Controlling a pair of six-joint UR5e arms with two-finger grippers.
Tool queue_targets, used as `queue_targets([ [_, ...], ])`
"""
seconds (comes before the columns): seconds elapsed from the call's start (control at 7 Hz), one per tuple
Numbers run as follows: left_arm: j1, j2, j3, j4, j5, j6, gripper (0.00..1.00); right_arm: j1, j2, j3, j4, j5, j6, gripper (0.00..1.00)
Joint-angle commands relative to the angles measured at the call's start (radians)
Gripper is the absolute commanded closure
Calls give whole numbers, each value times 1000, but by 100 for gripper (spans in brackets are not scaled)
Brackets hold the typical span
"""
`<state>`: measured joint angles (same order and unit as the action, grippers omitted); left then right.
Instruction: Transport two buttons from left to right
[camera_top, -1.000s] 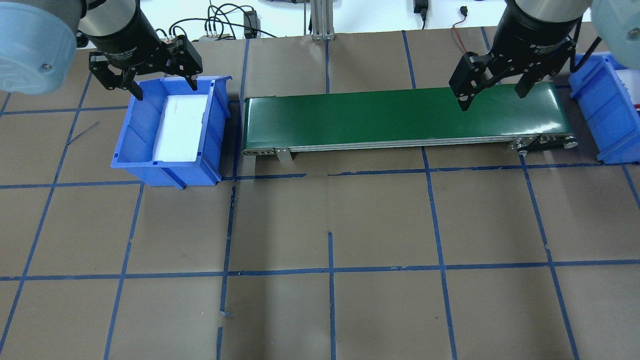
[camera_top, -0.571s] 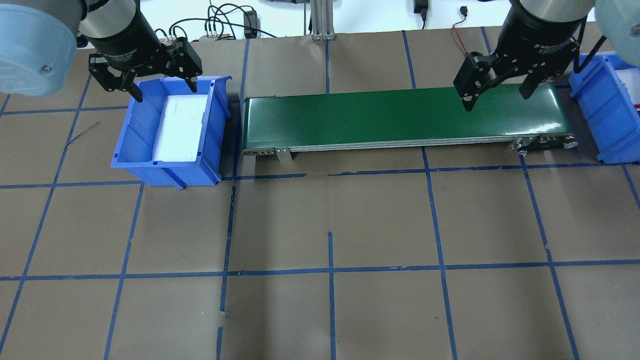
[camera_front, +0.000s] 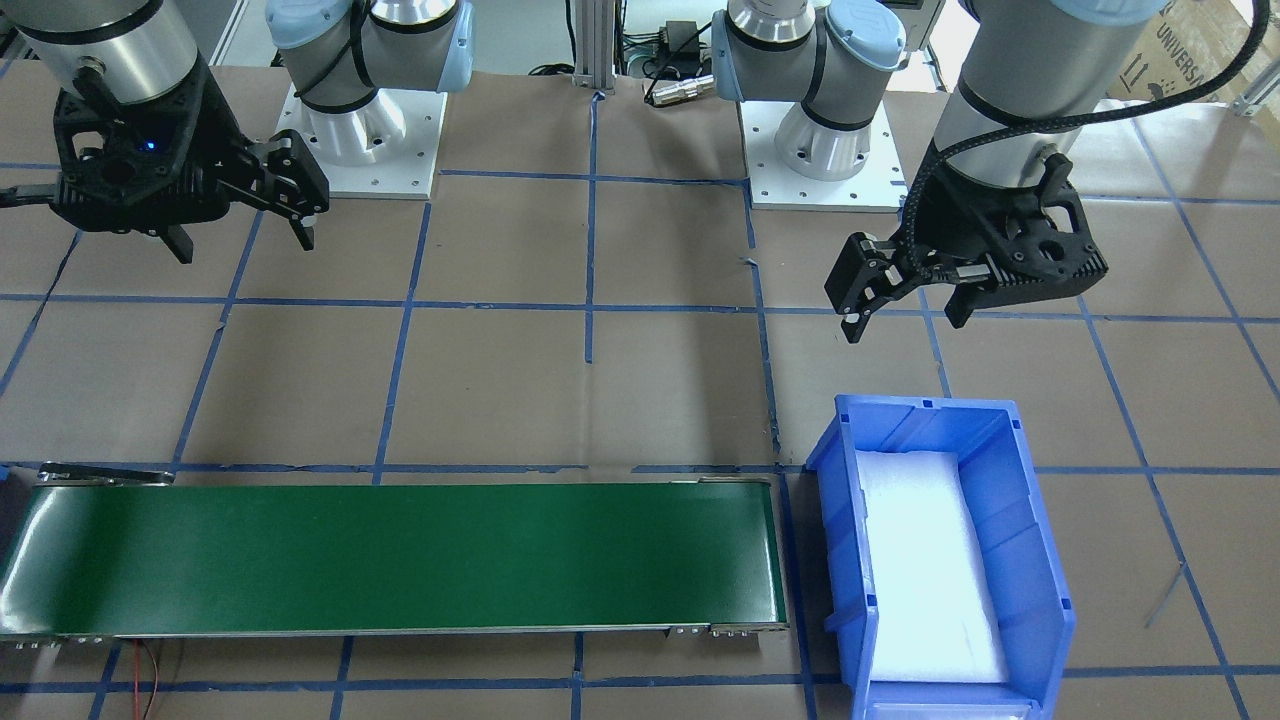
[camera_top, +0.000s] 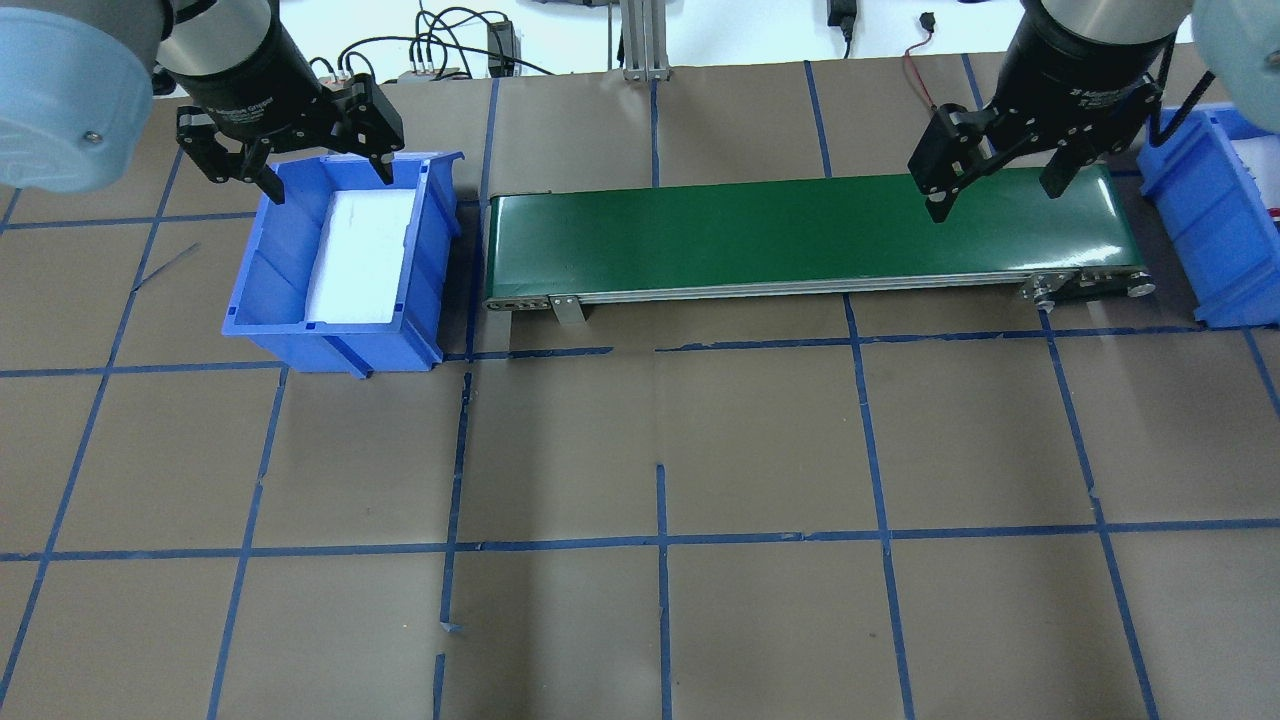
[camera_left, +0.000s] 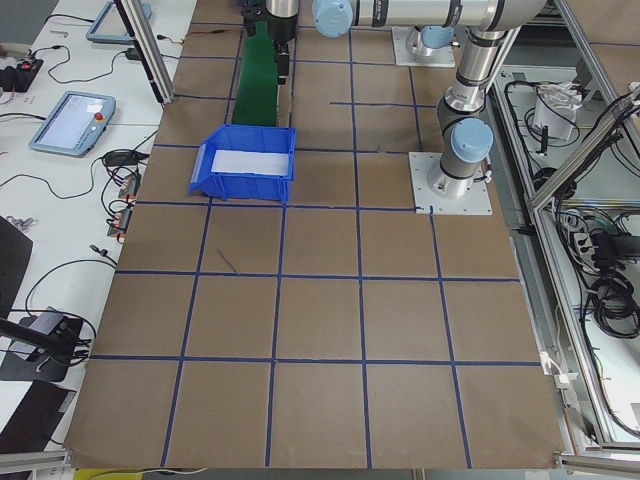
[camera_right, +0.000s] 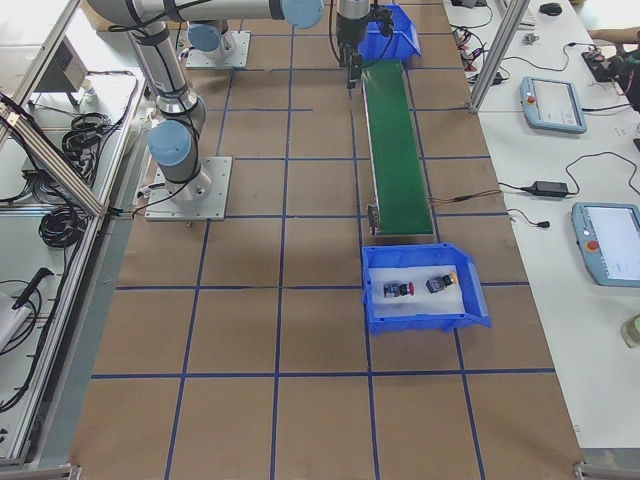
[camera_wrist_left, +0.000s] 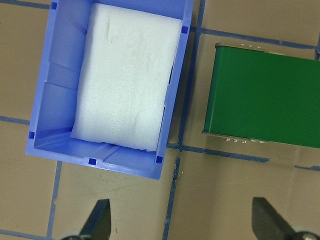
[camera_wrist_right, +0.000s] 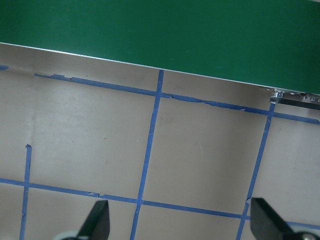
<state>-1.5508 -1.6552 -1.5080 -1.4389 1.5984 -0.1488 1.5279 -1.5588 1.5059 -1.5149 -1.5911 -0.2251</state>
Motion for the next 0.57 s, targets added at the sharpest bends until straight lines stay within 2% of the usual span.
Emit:
queue_targets([
  [0.0, 0, 0, 0, 0, 0, 0, 0, 0, 0, 2, 1, 0, 1, 0],
  [0.43, 0, 0, 5, 0, -2, 0, 0, 0, 0, 2, 1, 0, 1, 0],
])
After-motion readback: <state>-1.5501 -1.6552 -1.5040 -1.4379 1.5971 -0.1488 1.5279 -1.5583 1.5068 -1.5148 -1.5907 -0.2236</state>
